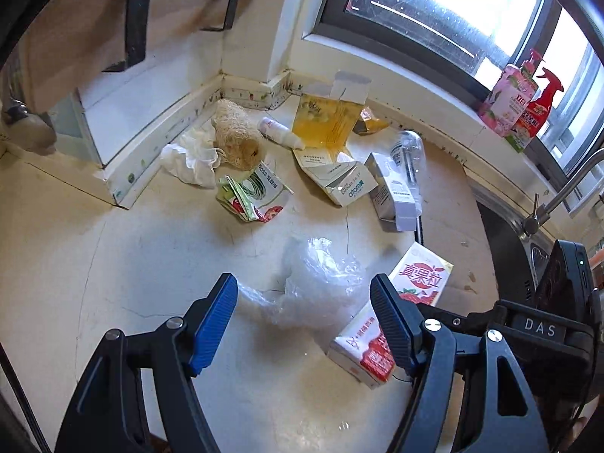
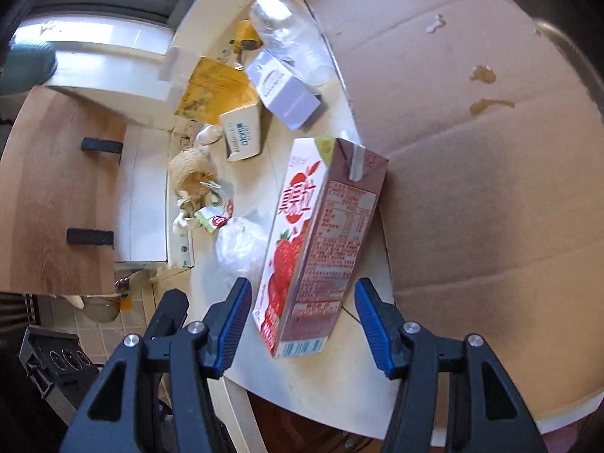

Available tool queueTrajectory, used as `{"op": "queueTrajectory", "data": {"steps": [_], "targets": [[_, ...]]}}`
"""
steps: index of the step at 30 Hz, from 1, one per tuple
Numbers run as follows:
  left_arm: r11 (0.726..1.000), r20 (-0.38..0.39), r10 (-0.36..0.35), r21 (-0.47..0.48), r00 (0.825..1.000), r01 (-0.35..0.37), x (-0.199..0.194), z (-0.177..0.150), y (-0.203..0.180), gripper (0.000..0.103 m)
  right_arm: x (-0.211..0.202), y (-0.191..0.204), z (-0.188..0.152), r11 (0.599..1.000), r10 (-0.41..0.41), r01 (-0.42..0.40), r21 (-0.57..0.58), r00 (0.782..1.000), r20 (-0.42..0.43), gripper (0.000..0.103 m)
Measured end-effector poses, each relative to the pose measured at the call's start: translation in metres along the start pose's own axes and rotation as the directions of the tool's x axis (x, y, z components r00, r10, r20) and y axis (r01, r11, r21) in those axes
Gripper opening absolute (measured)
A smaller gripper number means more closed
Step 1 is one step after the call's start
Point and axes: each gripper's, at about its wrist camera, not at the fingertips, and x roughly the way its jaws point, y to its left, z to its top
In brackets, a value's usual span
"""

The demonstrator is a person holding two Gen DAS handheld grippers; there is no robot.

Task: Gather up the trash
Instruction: 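Grasp the plastic bag with the left tool while the right tool grasps the juice carton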

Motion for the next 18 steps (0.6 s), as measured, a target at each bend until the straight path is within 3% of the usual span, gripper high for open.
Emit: {"op": "queueTrajectory", "data": {"steps": [12, 16, 18], "targets": [[0.998, -0.067, -0.037, -0.052, 0.997, 0.033, 0.047, 0.012, 0.010, 0.071, 0.016, -0.007, 0.002, 0.997, 0.057, -0.059, 0.040, 0.997, 0.044, 0.058], [0.997, -0.091, -0.054, -0.066, 0.994, 0.048, 0.057, 0.010, 0.010, 0.071, 0.016, 0.000, 0.000, 1.000, 0.028, -0.028, -0.001, 0.998, 0.061, 0.057], [0.996, -0.095, -0.051, -0.072, 0.994, 0.044, 0.060, 0.010, 0.010, 0.065, 0.017, 0.004, -0.001, 1.000, -0.009, 0.010, -0.025, 0.998, 0.061, 0.052]]}}
